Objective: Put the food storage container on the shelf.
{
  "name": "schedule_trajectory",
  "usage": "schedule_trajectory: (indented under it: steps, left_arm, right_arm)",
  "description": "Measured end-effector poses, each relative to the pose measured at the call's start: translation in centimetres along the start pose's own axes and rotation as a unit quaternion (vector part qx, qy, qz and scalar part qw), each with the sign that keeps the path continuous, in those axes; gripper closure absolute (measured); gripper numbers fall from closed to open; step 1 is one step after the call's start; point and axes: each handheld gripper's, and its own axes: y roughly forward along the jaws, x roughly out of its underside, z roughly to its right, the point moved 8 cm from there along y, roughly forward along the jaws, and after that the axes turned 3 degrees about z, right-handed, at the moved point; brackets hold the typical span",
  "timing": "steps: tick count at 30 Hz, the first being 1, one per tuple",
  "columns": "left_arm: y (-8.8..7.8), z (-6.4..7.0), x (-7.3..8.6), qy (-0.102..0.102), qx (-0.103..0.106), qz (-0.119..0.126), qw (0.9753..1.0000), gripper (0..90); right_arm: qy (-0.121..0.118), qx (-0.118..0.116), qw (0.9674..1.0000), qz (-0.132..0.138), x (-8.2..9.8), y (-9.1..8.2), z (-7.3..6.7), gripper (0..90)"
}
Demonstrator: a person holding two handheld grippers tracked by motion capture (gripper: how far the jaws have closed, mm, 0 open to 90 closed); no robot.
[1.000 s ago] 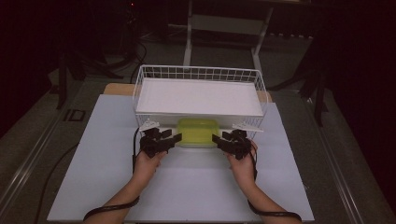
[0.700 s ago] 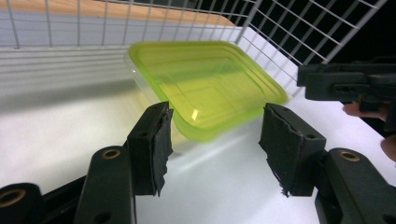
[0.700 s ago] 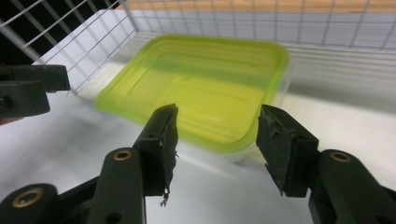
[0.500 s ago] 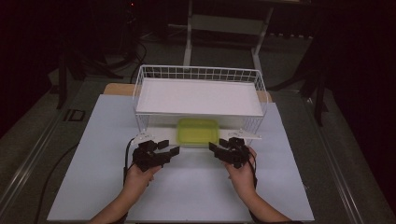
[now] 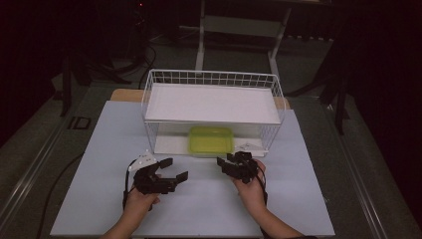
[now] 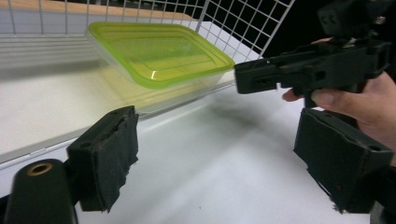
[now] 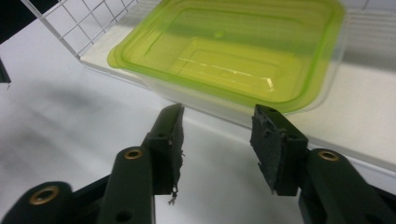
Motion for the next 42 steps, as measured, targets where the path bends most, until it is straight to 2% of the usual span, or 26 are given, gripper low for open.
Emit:
schedule_trajectory:
  steps: [1, 2, 3, 5, 6, 8, 11, 13, 15, 17, 18, 19, 23, 26, 32, 42]
  left_arm:
    - [0.0, 0.0, 0.2, 0.004, 0.000, -0.001, 1.0000, 12.9]
    - [0.1, 0.1, 0.4, 0.010, 0.004, -0.008, 0.9999, 0.8]
    - [0.1, 0.2, 0.7, 0.013, 0.009, -0.019, 0.9997, 0.8]
    - [0.2, 0.2, 1.0, 0.016, 0.015, -0.020, 0.9996, 0.8]
    - [0.2, 0.2, 1.5, 0.021, 0.023, -0.018, 0.9994, 0.8]
    - [0.2, 0.1, 1.6, 0.016, 0.025, -0.014, 0.9994, 0.8]
    - [0.1, -0.2, 1.5, 0.023, 0.012, -0.010, 0.9996, 0.8]
    - [0.1, -0.2, 1.5, 0.025, 0.011, -0.003, 0.9996, 0.8]
    - [0.1, -0.2, 1.4, 0.036, 0.006, 0.001, 0.9993, 0.8]
    - [0.1, 0.0, 1.2, 0.058, -0.008, 0.002, 0.9983, 0.8]
    - [0.1, 0.0, 1.2, 0.058, -0.008, 0.002, 0.9983, 0.8]
    - [0.2, 0.0, 1.2, 0.068, -0.015, 0.005, 0.9976, 0.8]
    - [0.2, 0.0, 1.1, 0.070, -0.018, 0.010, 0.9973, 0.8]
    - [0.1, -0.3, 1.1, 0.060, -0.019, 0.015, 0.9979, 0.8]
    - [0.0, -0.5, 1.0, 0.059, -0.025, 0.019, 0.9978, 0.8]
    - [0.1, -0.6, 1.3, 0.060, -0.024, 0.015, 0.9978, 0.8]
  right_arm:
    - [0.000, -0.001, 1.0000, -0.001, 0.1, 0.2, -0.1, 55.3]
    - [-0.002, -0.005, 1.0000, -0.007, 0.3, 0.5, -0.5, 57.5]
    - [-0.002, -0.005, 1.0000, -0.007, 0.3, 0.5, -0.5, 57.5]
    - [-0.003, -0.004, 1.0000, -0.006, 0.4, 0.7, -0.6, 60.8]
    - [-0.009, -0.008, 0.9998, -0.013, 0.7, 1.1, -1.0, 72.8]
    - [-0.011, -0.010, 0.9998, -0.016, 0.9, 1.5, -1.2, 81.6]
    - [-0.009, -0.014, 0.9996, -0.022, 1.0, 2.0, -1.4, 89.9]
    - [-0.012, -0.013, 0.9996, -0.021, 1.0, 2.1, -1.4, 89.9]
    - [-0.010, -0.009, 0.9997, -0.022, 1.0, 2.9, -1.1, 90.0]
    - [-0.005, -0.008, 0.9996, -0.026, 0.9, 3.4, -1.0, 90.0]
    - [-0.004, -0.005, 0.9996, -0.028, 0.9, 3.7, -0.9, 90.0]
    - [-0.005, -0.003, 0.9996, -0.028, 0.8, 4.0, -0.8, 90.0]
    - [0.003, -0.002, 0.9996, -0.030, 0.6, 4.7, -0.5, 90.0]
    - [0.004, 0.004, 0.9996, -0.026, 0.2, 5.3, -0.3, 90.0]
    - [0.008, 0.008, 0.9998, -0.019, -0.6, 6.3, 0.0, 90.0]
    - [0.008, 0.021, 0.9997, -0.001, -2.2, 7.4, 0.6, 90.0]
